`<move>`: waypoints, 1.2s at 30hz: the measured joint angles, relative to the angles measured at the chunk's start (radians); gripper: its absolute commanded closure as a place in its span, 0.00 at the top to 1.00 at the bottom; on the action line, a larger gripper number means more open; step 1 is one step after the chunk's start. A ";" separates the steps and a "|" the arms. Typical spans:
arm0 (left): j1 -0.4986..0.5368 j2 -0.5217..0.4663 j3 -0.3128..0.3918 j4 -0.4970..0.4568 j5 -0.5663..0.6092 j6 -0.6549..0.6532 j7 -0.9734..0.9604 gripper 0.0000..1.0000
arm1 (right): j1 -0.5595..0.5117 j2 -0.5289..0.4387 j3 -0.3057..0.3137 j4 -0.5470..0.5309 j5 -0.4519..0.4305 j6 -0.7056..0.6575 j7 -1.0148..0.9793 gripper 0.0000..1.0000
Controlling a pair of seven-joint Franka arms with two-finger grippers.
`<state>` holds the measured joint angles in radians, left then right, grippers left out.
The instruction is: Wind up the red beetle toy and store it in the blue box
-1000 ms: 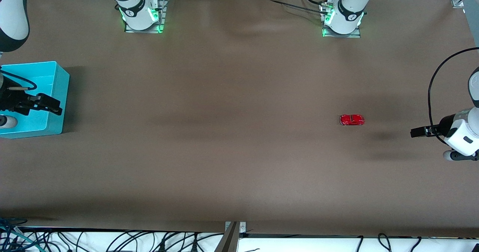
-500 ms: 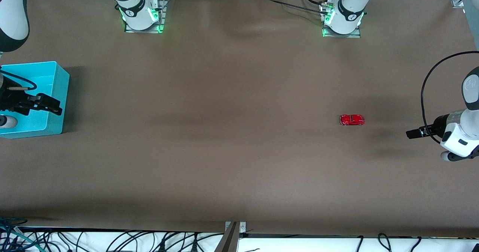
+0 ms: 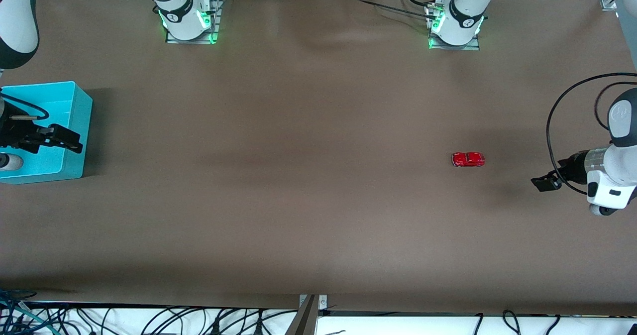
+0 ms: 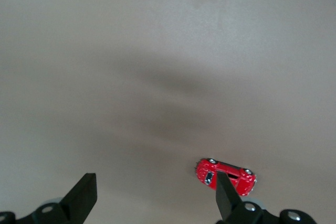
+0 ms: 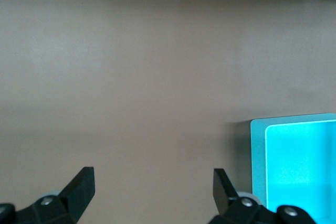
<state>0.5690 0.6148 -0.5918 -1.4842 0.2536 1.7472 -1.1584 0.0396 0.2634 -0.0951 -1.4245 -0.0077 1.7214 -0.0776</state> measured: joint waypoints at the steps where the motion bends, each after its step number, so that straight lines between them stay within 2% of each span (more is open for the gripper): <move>1: -0.002 0.008 0.000 -0.004 -0.003 0.001 -0.036 1.00 | 0.000 0.000 0.000 0.000 0.000 0.000 0.000 1.00; 7: 0.000 0.054 0.002 -0.054 -0.042 0.060 -0.204 1.00 | 0.000 0.000 0.000 0.000 0.000 0.000 0.000 1.00; 13: 0.003 0.073 0.003 -0.155 -0.043 0.202 -0.373 1.00 | 0.000 0.000 0.000 0.000 0.000 0.000 0.000 1.00; 17: 0.003 0.073 0.003 -0.222 -0.043 0.251 -0.455 1.00 | -0.001 0.000 -0.001 0.000 0.000 0.000 0.000 1.00; 24: 0.003 0.071 0.001 -0.314 -0.043 0.274 -0.513 1.00 | 0.001 0.000 0.000 0.000 0.000 0.001 0.000 1.00; 33: 0.012 0.042 0.001 -0.432 -0.043 0.407 -0.566 1.00 | 0.001 0.000 0.000 0.000 0.000 0.001 0.000 1.00; 34: 0.013 0.039 0.001 -0.440 -0.043 0.413 -0.568 0.94 | 0.001 0.000 0.000 0.000 0.000 0.001 0.000 1.00; 36: 0.015 0.034 0.001 -0.451 -0.043 0.419 -0.572 0.76 | 0.001 0.000 0.000 0.000 0.000 0.001 0.000 1.00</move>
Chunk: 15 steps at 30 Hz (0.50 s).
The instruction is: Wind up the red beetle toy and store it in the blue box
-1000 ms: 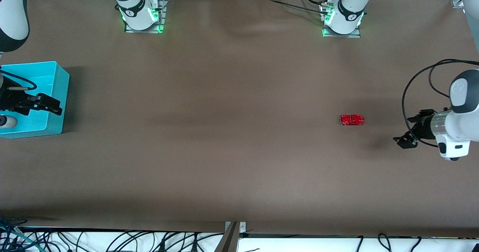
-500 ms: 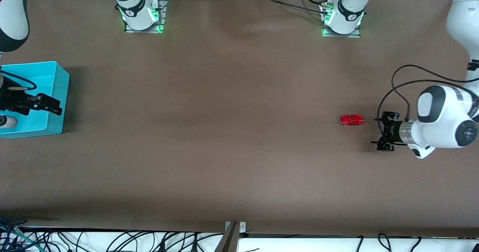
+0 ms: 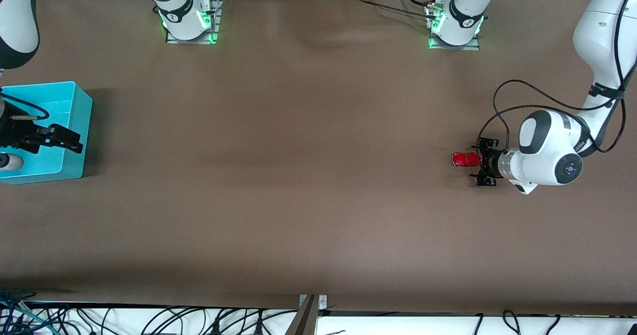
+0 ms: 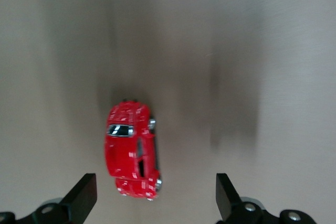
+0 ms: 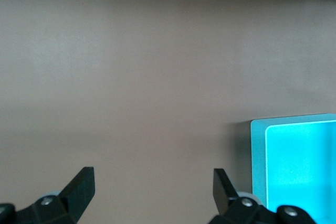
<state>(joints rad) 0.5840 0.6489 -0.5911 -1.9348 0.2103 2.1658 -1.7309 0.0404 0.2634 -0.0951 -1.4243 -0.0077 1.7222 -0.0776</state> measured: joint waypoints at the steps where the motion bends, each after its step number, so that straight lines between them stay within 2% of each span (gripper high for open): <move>1: 0.002 -0.002 0.000 -0.004 0.000 0.001 -0.003 0.69 | 0.000 0.000 0.000 0.000 0.000 0.000 0.000 1.00; 3: 0.005 -0.004 0.000 -0.008 0.000 0.002 -0.006 0.62 | 0.000 0.000 0.000 0.000 0.000 0.000 0.000 1.00; 7: 0.012 -0.004 0.000 -0.008 0.000 0.002 -0.007 0.61 | 0.000 0.000 0.000 0.000 0.000 0.000 0.000 1.00; 10: 0.014 -0.004 0.000 -0.009 0.000 0.002 -0.008 0.42 | 0.000 0.000 0.000 0.000 0.000 0.000 0.000 1.00; 15: 0.016 -0.008 -0.001 -0.009 -0.003 0.002 -0.011 0.00 | 0.000 0.000 0.000 0.000 0.000 0.000 0.000 1.00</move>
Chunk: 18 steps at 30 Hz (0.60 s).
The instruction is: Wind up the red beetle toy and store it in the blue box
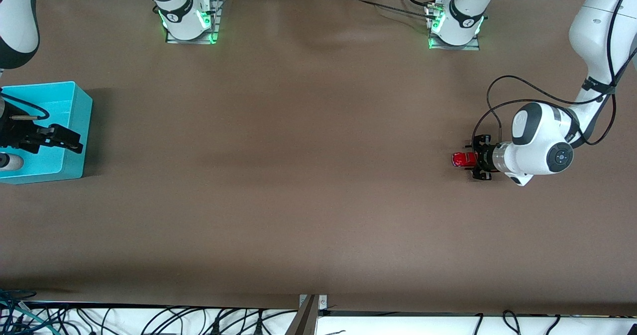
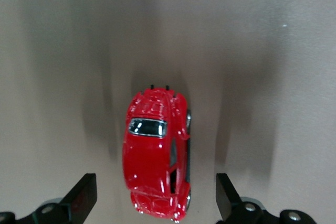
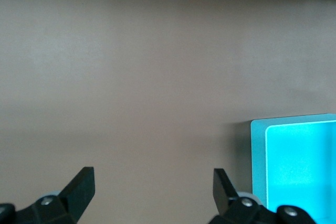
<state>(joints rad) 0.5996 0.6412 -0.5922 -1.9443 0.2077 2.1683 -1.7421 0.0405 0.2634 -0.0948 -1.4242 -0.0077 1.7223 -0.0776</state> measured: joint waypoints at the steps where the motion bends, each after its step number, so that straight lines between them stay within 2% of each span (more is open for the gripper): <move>1: 0.000 -0.001 0.000 -0.001 0.000 0.000 -0.002 0.00 | 0.000 0.000 0.000 0.000 0.000 0.000 0.000 1.00; 11: -0.002 -0.002 -0.005 -0.003 -0.002 0.002 -0.023 0.00 | 0.000 0.000 0.000 0.000 0.000 0.000 0.000 1.00; 18: -0.003 -0.003 -0.052 -0.003 -0.005 0.010 -0.062 0.00 | 0.000 0.000 0.000 0.000 0.000 0.000 0.000 1.00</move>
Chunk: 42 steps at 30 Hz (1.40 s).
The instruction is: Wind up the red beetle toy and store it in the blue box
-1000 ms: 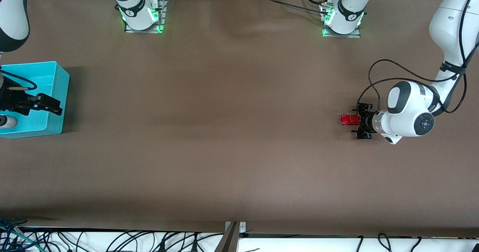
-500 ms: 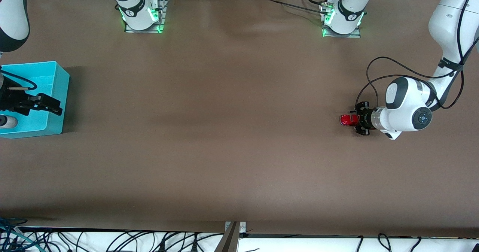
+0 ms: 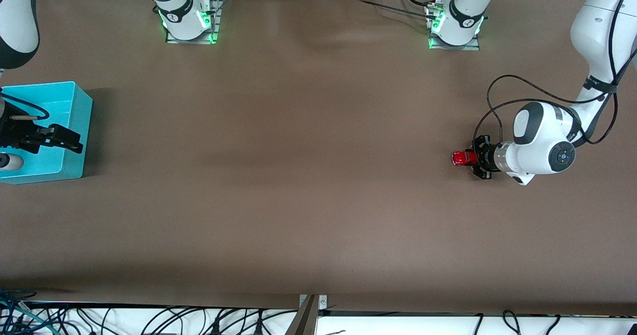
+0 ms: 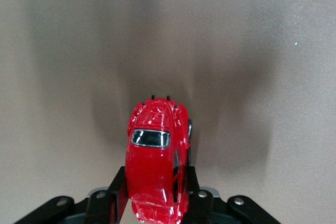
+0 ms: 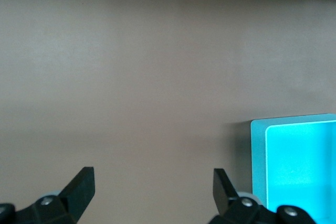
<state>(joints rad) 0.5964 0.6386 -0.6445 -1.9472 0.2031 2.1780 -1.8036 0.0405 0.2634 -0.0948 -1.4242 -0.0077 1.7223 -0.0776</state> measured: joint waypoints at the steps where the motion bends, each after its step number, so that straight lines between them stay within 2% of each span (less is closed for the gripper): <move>1: -0.001 0.000 -0.007 0.000 0.000 0.000 -0.002 0.00 | 0.000 0.000 0.000 0.000 0.000 0.000 0.000 1.00; 11: -0.017 0.006 -0.023 -0.007 -0.002 0.042 -0.014 0.00 | 0.000 0.000 0.000 0.000 0.000 0.000 0.000 1.00; 30: -0.004 0.023 -0.002 -0.012 -0.002 0.071 0.013 0.00 | 0.000 0.000 0.000 0.000 0.000 0.000 0.000 1.00; 42: 0.007 -0.003 0.061 -0.011 -0.002 0.053 0.123 0.00 | 0.000 0.000 0.000 0.000 0.000 0.000 0.000 1.00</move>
<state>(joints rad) 0.6037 0.6355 -0.5838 -1.9586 0.2007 2.2310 -1.6808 0.0405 0.2634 -0.0949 -1.4242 -0.0077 1.7223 -0.0776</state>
